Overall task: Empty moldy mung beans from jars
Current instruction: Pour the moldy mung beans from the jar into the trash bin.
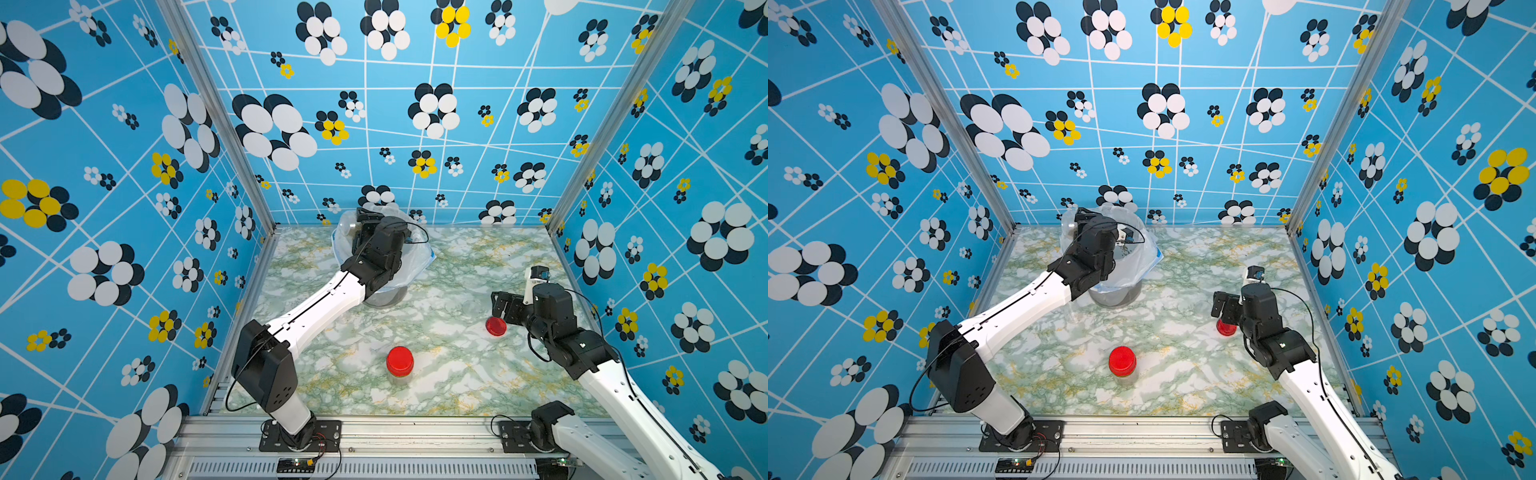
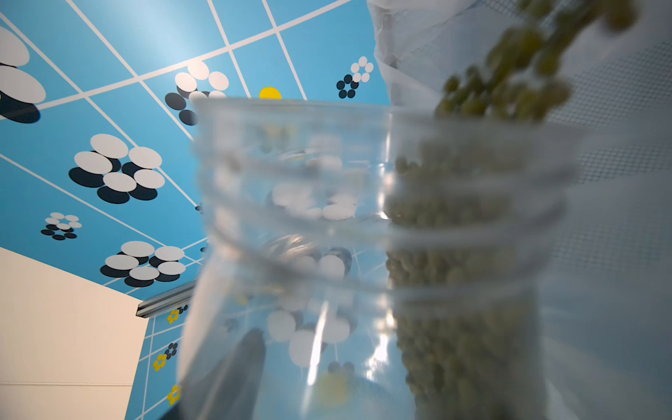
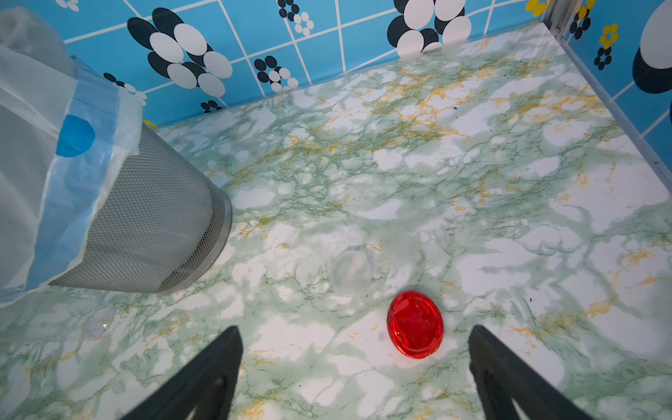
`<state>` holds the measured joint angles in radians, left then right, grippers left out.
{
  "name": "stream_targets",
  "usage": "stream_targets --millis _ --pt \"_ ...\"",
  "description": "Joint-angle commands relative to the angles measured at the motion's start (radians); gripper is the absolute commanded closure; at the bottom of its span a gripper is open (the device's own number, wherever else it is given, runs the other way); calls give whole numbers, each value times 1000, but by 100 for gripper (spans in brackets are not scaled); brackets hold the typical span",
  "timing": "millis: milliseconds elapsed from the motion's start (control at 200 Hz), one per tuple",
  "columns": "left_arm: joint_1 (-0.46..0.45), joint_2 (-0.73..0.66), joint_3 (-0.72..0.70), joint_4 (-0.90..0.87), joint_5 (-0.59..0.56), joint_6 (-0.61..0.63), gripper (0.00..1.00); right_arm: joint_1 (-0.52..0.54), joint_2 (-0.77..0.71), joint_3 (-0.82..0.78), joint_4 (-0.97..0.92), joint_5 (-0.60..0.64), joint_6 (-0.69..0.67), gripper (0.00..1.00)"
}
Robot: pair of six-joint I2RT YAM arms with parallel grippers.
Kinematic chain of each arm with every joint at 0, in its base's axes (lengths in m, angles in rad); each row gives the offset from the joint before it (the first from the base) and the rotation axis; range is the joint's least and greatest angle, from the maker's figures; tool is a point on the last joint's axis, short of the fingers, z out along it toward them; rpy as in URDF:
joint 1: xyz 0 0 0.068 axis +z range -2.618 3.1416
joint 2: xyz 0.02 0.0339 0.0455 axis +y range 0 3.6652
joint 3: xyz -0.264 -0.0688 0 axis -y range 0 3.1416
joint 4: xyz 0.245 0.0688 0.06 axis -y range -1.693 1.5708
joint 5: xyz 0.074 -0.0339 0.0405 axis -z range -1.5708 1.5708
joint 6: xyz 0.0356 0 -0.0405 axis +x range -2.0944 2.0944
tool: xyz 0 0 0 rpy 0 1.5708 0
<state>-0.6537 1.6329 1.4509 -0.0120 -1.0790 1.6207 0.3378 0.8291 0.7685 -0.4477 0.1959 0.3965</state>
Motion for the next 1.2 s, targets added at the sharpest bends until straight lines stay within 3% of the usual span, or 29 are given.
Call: stream_targets --millis 0,1194 --pt "12 -28 -24 105 -25 64 73 4 -16 16 -13 1 -2 1" --pt "8 -46 -114 384 -19 296 72 4 -2 4 10 -12 9 1"
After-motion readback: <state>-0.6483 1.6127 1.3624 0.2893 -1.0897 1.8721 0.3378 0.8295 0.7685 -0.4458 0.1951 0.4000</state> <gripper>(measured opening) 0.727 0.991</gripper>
